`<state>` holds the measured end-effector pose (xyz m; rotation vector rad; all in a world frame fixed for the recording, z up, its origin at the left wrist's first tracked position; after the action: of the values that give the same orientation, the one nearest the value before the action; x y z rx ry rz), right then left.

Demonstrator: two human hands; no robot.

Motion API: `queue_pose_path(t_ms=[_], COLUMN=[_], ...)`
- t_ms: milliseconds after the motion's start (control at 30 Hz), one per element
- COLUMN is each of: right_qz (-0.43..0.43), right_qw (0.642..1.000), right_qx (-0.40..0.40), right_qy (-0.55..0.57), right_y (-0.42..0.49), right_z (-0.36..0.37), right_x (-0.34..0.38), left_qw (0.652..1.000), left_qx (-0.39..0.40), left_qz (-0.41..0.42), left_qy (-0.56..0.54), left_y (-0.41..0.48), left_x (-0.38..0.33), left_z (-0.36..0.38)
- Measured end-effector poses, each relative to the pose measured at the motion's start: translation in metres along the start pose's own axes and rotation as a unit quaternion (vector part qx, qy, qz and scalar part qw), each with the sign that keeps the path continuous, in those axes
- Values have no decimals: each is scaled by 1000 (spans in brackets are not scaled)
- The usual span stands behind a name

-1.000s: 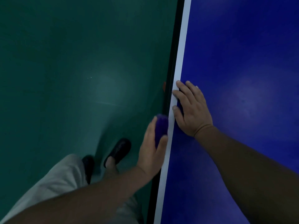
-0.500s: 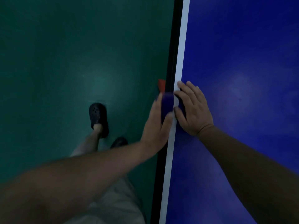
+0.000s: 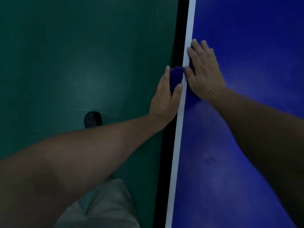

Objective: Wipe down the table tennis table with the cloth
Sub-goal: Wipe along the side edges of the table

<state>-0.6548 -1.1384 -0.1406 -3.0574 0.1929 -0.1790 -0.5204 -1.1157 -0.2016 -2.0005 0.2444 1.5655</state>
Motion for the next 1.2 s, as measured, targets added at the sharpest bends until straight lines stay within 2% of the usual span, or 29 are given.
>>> queue_pose_path(t_ms=[233,333,500,600,700,833,900,1200], right_qz=[-1,-14,-15,-14,-13,-11,-11,-7], right_qw=[999,999,998,998,999,999,999,998], right_qx=[-25,-24,-29,-24,-16,-10,-12,-17], right_qy=[37,31,47,49,50,34,37,62], right_y=[3,5,8,7,7,6,6,7], right_z=[9,12,12,12,13,14,13,11], right_x=[-7,-10,-13,-13,-14,-14,-14,-16], left_qw=[997,998,999,999,999,998,997,999], left_qx=[46,32,-49,-51,-43,22,36,-44], left_qz=[-47,-44,-12,0,-7,-56,-70,-30], left_qy=[-45,-30,-18,-12,-10,-28,-21,9], left_y=[-88,-41,97,118,75,-15,-24,146], left_x=[27,14,-31,-38,-21,11,12,-46], left_z=[14,10,-10,-10,-5,11,12,-10])
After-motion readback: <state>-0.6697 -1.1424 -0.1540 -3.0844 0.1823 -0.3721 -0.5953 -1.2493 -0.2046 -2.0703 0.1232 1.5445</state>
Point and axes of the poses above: each hand's wrist, its own y-axis towards the middle knuckle, its own z-axis out of the palm, x = y × z, the point moved 9 cm from there along y, towards the middle knuckle, and after that the axes turned 2 degrees about -x, right-handed, at the moved point
